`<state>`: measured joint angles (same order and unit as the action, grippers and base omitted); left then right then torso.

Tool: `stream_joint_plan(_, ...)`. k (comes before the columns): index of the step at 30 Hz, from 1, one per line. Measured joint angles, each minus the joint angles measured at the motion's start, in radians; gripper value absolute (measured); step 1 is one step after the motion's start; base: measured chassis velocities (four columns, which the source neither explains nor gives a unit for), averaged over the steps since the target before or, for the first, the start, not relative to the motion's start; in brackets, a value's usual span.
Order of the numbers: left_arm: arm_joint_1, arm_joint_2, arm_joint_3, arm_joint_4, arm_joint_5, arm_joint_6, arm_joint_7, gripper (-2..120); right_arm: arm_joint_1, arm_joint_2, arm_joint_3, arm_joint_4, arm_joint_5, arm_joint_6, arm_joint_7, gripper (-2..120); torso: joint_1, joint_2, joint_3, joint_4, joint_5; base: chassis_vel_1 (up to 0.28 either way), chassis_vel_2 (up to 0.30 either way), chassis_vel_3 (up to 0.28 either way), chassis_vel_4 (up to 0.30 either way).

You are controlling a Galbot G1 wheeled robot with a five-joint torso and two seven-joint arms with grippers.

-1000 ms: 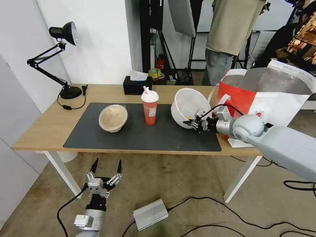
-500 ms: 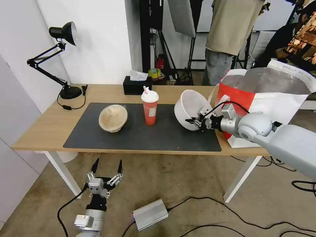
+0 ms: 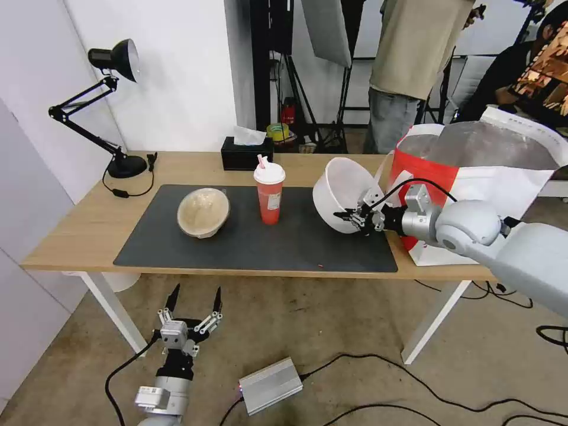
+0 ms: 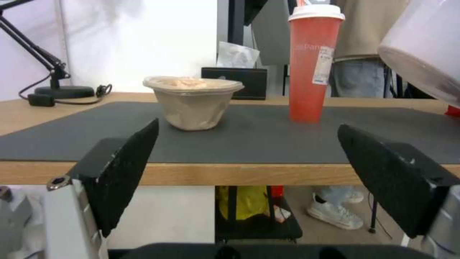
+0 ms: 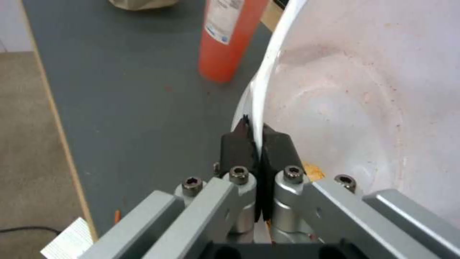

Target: Pick up the trash from the table and place it into the takeout bag.

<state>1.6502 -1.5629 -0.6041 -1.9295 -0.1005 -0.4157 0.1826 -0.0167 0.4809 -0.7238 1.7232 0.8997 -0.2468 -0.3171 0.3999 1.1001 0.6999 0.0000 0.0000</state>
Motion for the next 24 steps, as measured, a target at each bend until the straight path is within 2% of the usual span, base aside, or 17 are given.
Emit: stream_joint_plan(24, 0.001, -0.006, 0.009, 0.010, 0.001, -0.009, 0.000, 100, 0.077, -0.053, -0.028, 0.166, -0.016, -0.011, -0.025, 0, 0.000, 0.000, 0.000, 0.0001, 0.0000, 0.000, 0.000, 0.000, 0.000)
